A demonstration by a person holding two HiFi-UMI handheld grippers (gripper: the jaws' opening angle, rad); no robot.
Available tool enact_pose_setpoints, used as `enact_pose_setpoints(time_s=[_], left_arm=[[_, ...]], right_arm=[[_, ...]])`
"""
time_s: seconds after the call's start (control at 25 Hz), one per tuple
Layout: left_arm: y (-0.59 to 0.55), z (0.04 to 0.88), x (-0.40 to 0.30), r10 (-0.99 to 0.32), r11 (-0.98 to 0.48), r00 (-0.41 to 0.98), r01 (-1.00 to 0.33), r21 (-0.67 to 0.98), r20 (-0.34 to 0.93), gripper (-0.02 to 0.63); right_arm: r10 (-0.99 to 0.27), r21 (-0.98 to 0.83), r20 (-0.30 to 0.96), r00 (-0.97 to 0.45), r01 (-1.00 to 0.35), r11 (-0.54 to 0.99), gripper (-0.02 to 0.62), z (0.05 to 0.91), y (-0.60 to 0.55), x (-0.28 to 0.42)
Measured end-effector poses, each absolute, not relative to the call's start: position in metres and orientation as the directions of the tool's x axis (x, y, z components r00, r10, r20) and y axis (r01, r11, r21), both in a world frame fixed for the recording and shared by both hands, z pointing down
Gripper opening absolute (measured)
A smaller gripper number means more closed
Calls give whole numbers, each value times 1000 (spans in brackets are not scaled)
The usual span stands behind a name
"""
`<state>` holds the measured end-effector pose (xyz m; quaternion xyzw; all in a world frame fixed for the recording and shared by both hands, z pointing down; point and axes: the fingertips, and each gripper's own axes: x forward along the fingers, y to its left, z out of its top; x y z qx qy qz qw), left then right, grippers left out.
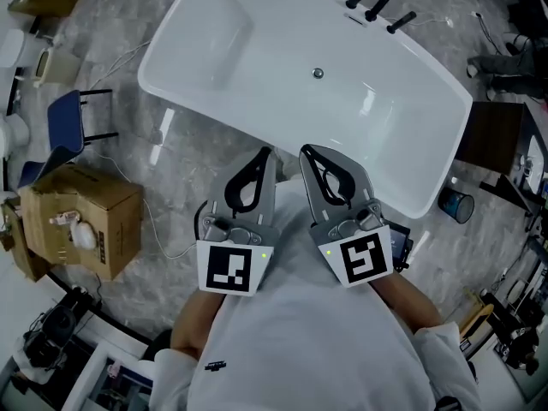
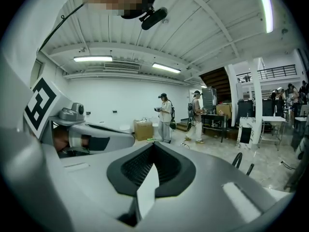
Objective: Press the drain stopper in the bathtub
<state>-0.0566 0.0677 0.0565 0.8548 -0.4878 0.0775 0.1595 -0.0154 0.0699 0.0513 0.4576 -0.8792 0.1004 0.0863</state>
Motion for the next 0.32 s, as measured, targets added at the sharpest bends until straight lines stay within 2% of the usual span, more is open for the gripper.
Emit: enact_pose_setpoints(time_s=[0.32], left_arm=[[66, 55, -63, -819, -462, 495, -869, 178, 290, 5]], right_arm=[[-791, -91, 249, -558, -827, 555, -7, 49, 69, -11]])
